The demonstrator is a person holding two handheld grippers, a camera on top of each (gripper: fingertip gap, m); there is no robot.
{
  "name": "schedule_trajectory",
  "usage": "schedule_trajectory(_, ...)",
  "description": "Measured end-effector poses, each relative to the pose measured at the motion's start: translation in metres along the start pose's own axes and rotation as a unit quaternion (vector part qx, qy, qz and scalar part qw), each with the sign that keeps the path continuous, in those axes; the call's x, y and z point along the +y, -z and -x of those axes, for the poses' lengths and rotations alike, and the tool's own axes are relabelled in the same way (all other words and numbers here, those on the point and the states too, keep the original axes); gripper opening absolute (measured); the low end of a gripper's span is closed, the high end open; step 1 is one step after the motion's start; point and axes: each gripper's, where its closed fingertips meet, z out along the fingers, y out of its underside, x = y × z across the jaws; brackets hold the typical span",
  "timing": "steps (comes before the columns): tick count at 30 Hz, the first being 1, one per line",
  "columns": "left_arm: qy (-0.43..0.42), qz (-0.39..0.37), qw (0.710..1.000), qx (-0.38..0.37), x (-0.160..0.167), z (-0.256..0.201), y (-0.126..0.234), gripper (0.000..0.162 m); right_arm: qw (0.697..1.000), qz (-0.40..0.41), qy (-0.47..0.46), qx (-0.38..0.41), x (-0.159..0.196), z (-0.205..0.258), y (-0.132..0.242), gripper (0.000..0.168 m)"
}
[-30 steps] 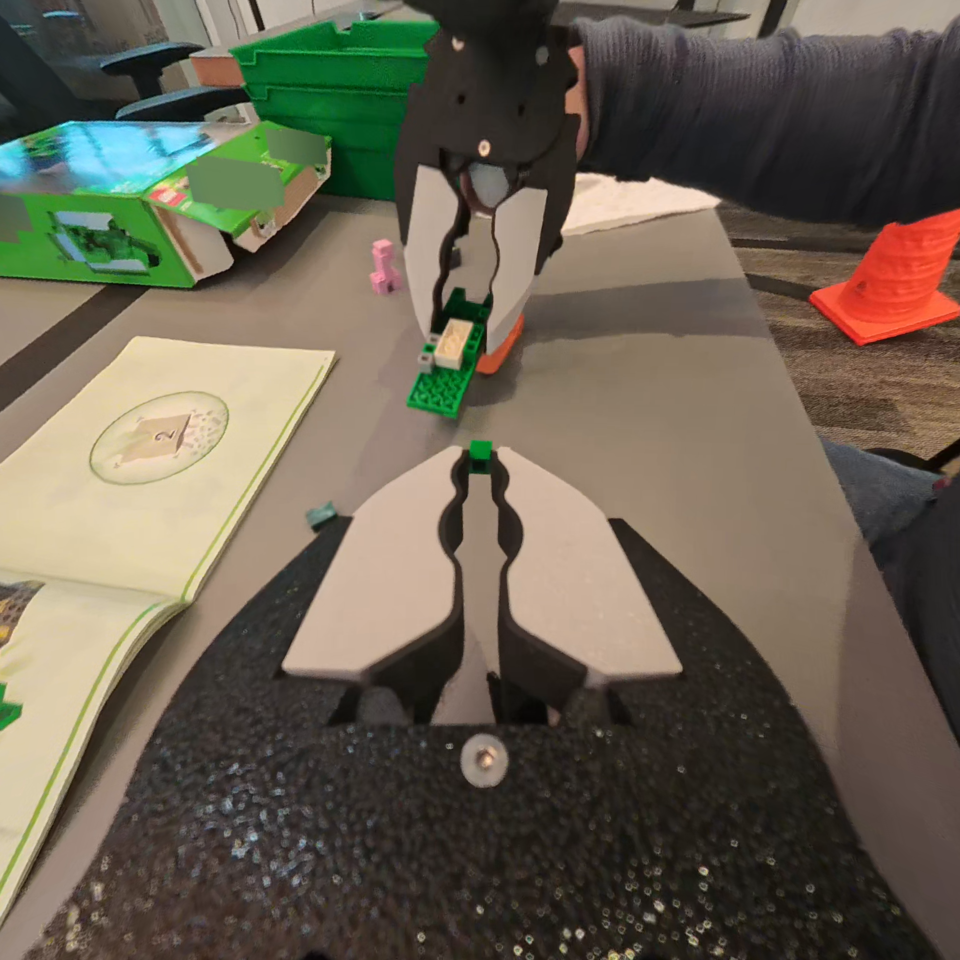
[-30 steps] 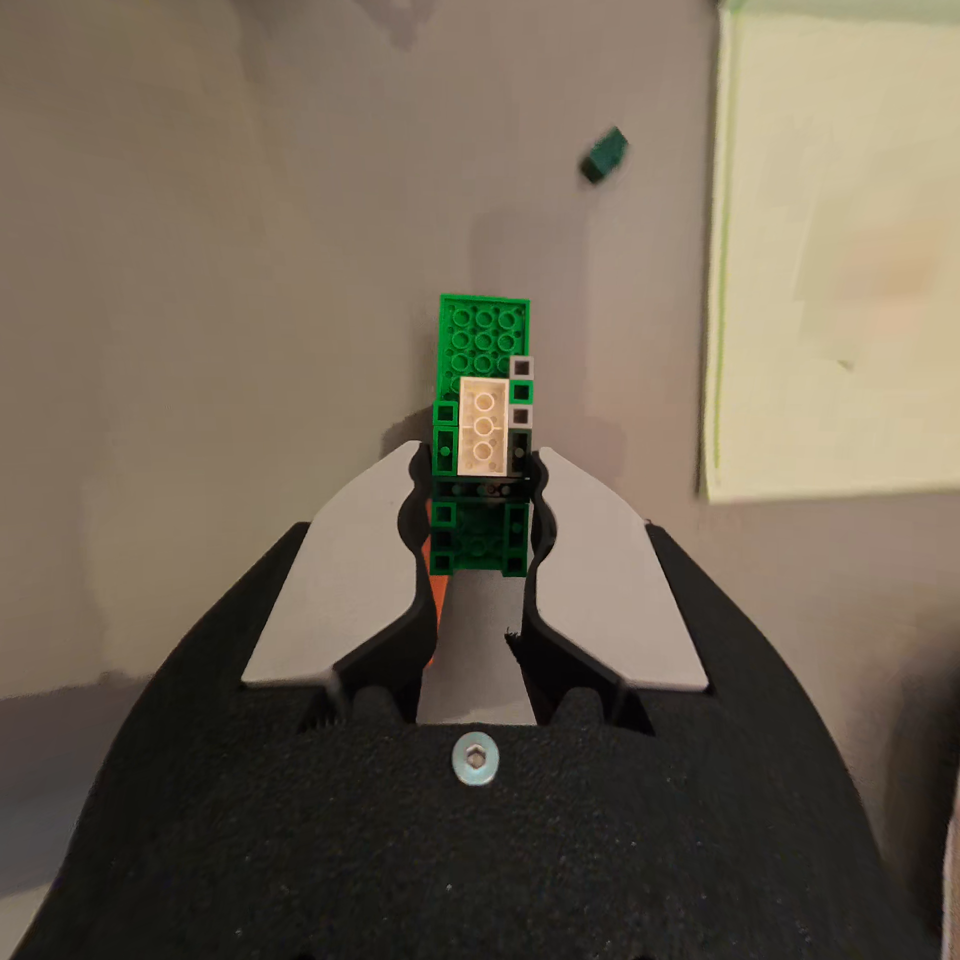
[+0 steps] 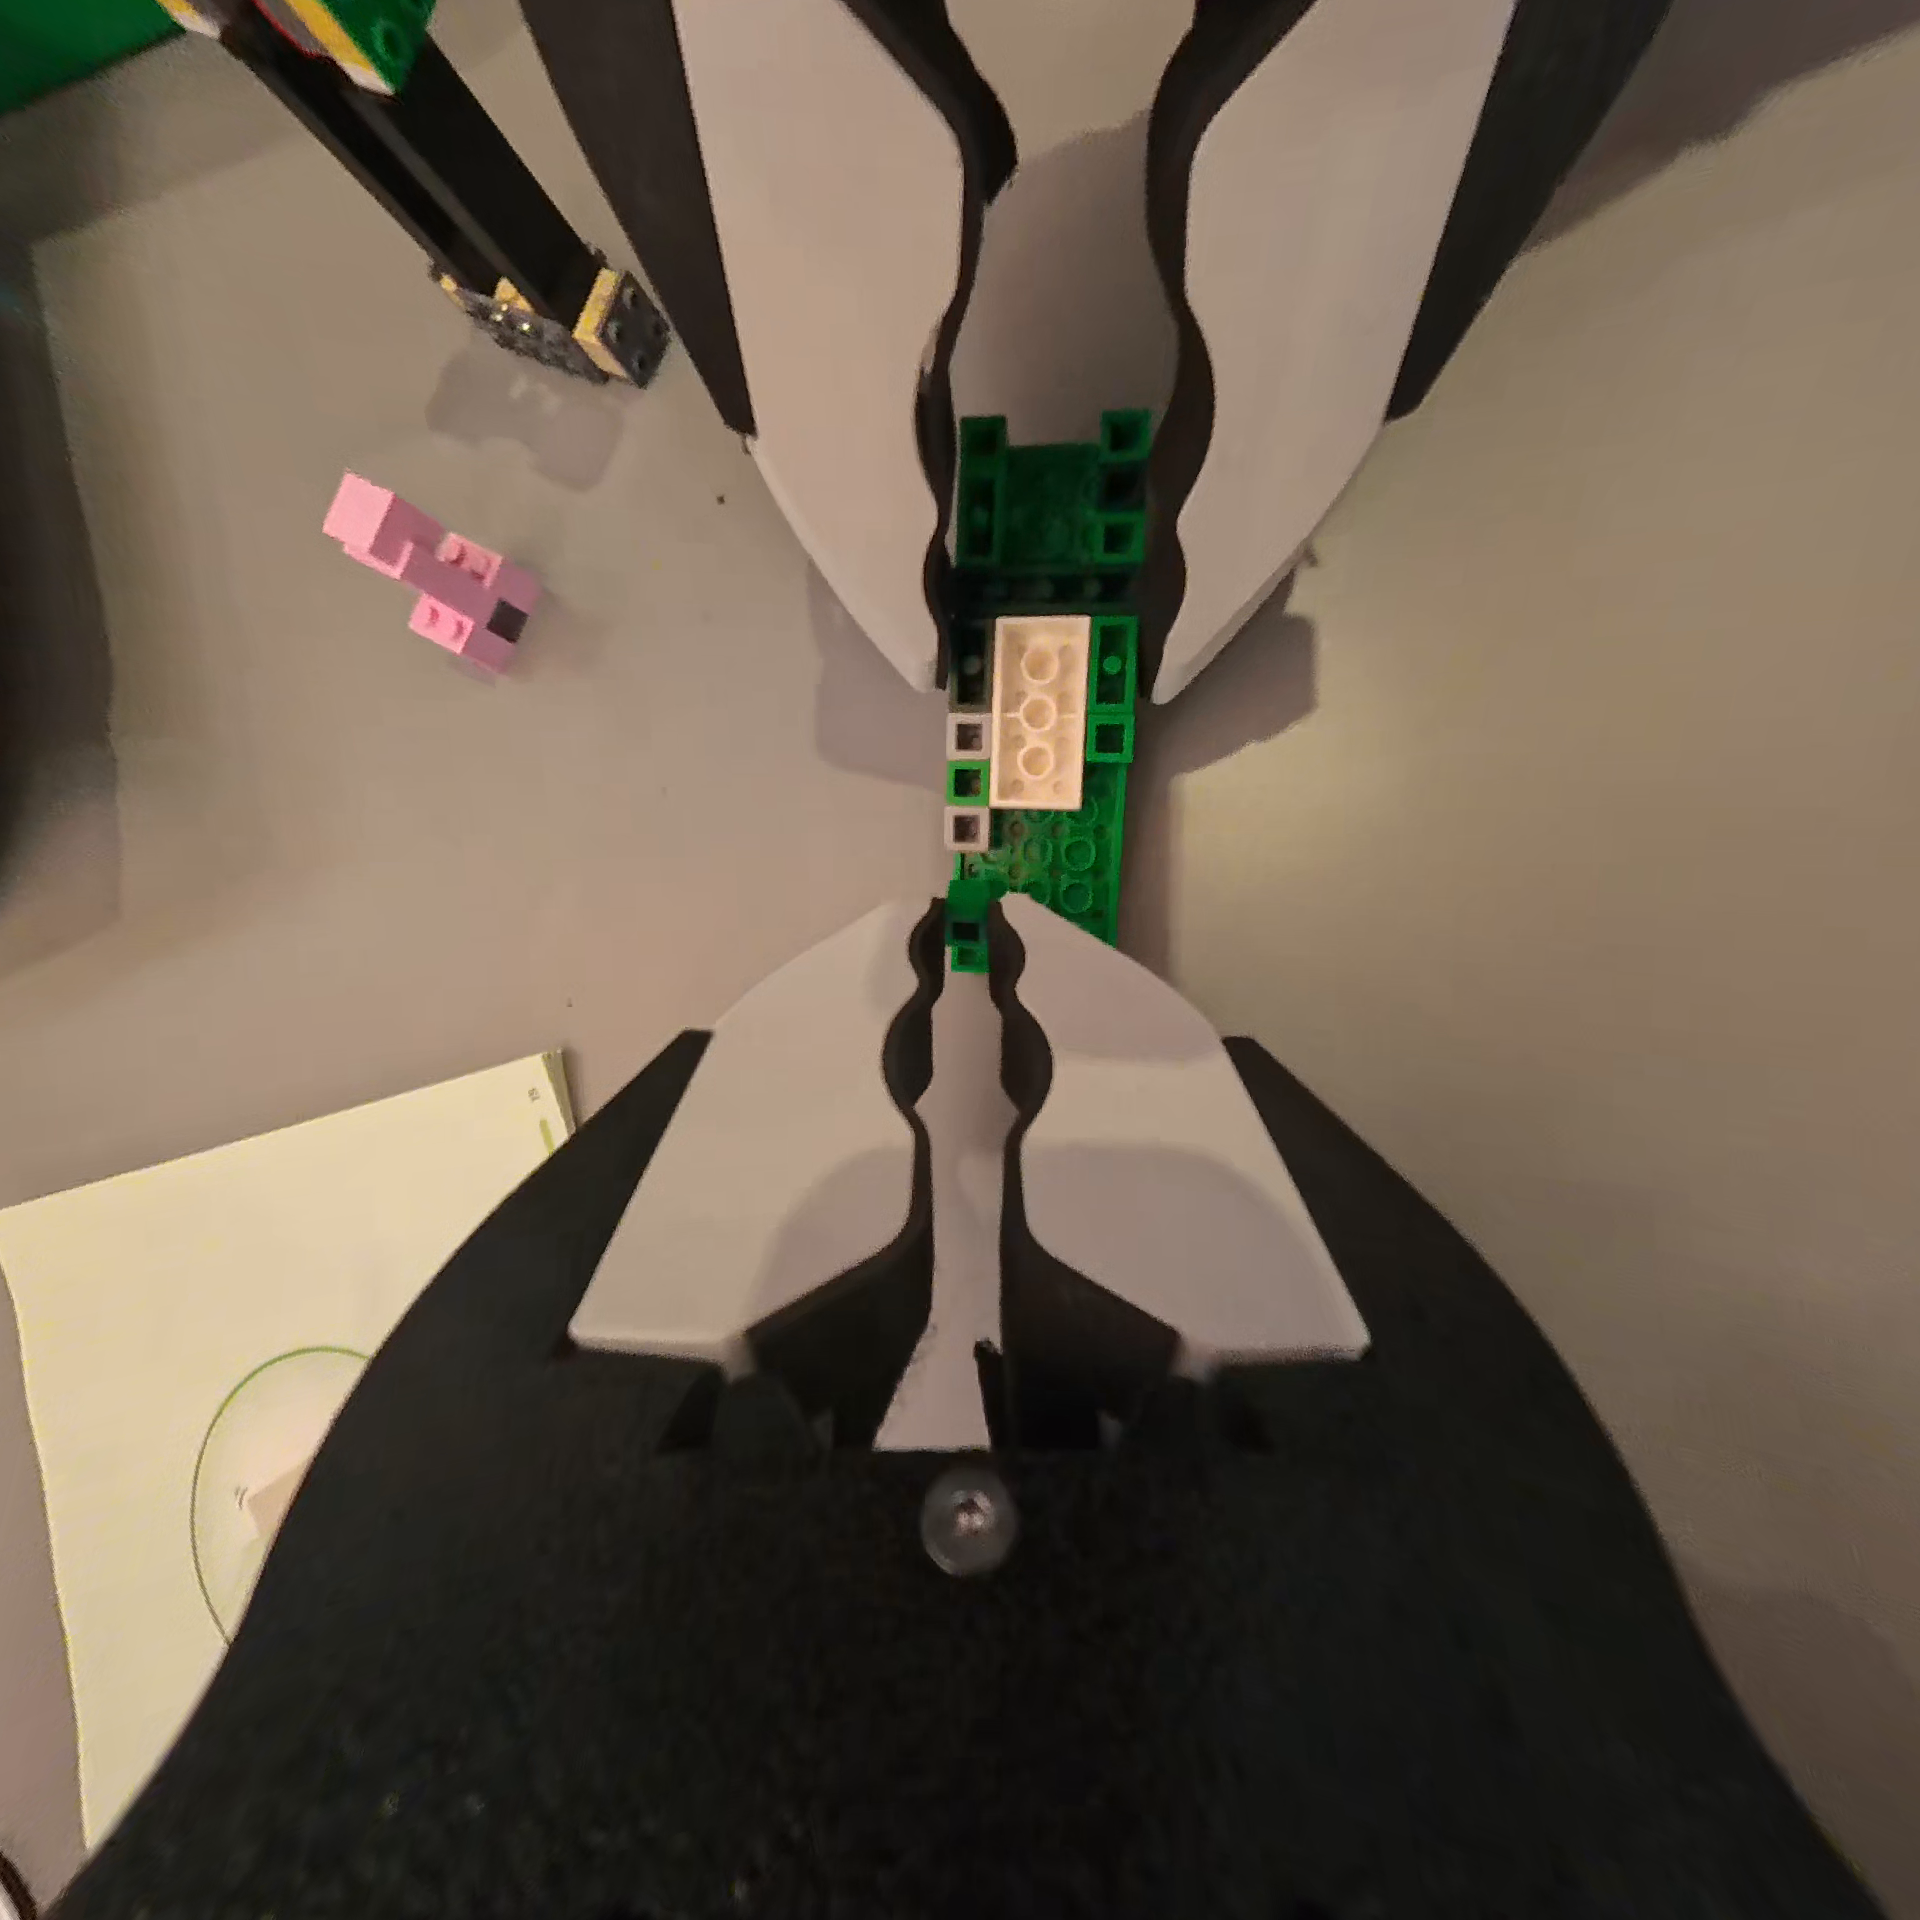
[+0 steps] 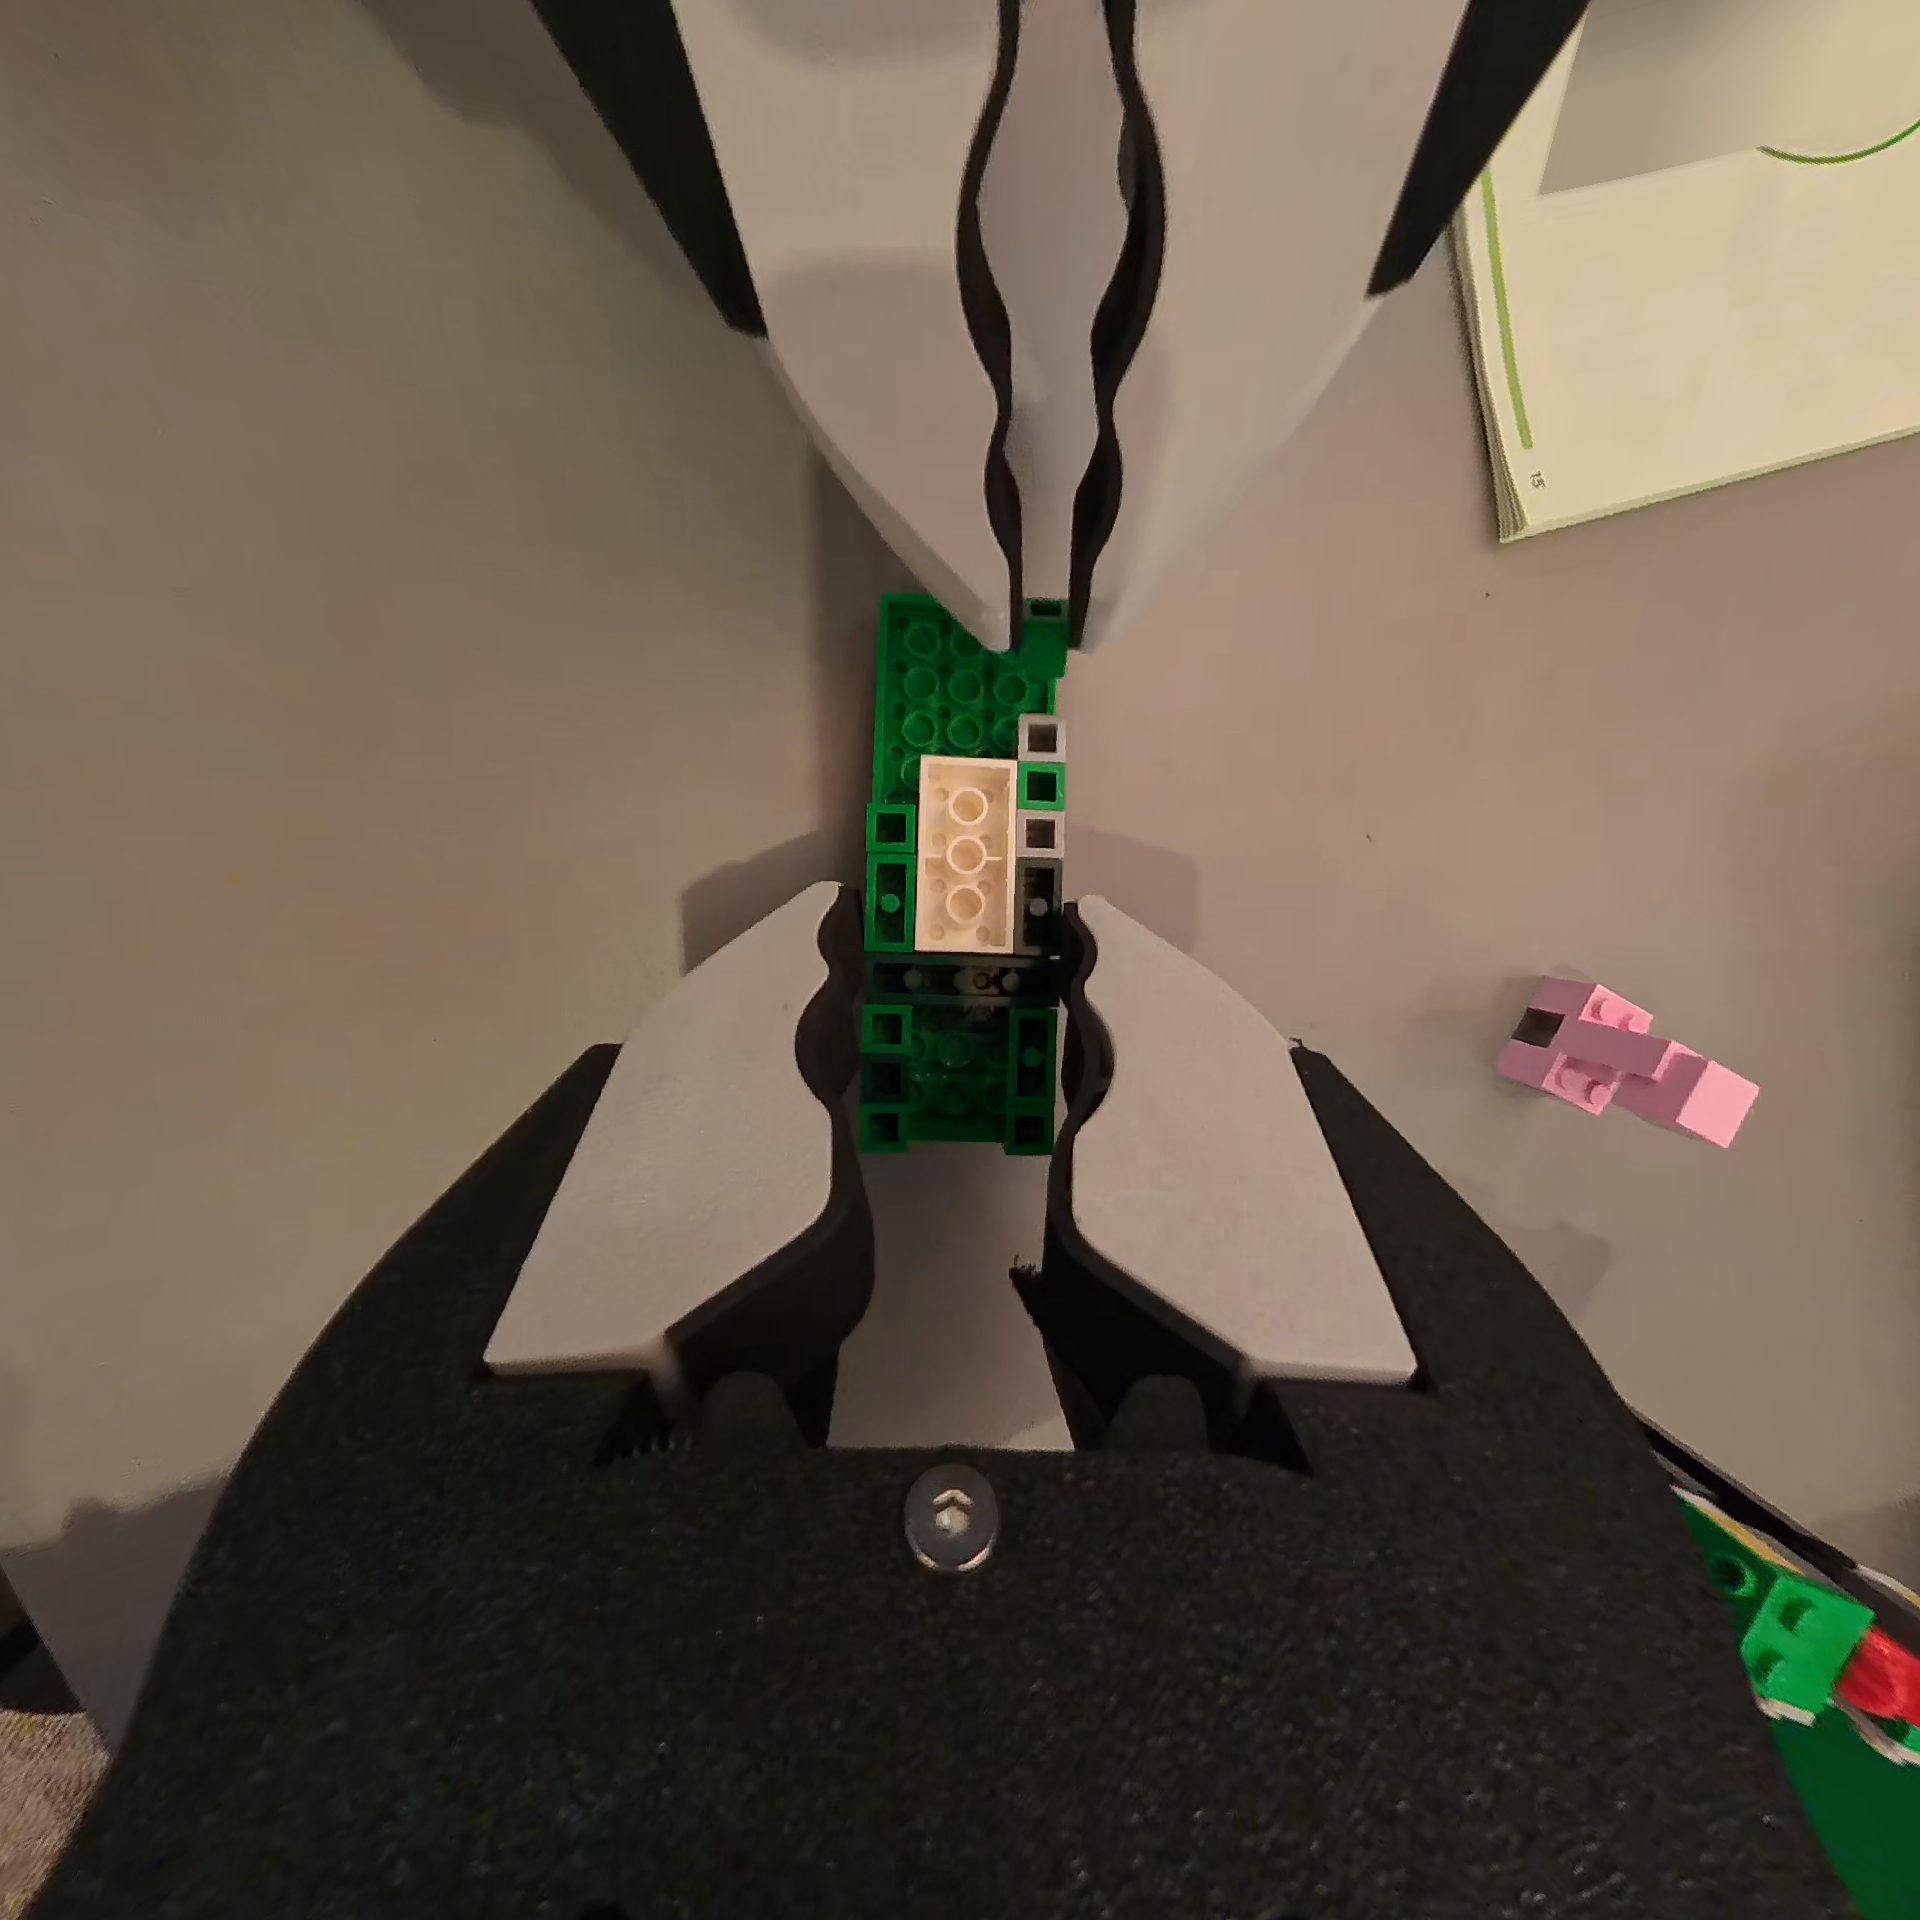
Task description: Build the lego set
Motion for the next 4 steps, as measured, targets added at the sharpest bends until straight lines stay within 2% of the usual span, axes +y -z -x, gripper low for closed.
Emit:
schedule_trajectory(1, -0.001, 0.003, 1.0, 0.005, -0.0001, -0.0005, -0.001, 0.007, 1.0, -0.004, -0.002, -0.001, -0.0001, -0.0001, 0.0001, 0.036)
schedule_trajectory(4, -0.008, 0.017, 1.0, 0.014, 0.0011, -0.001, -0.0042, 0.007, 1.0, -0.017, -0.006, -0.002, -0.0009, -0.0003, 0.0, 0.036)
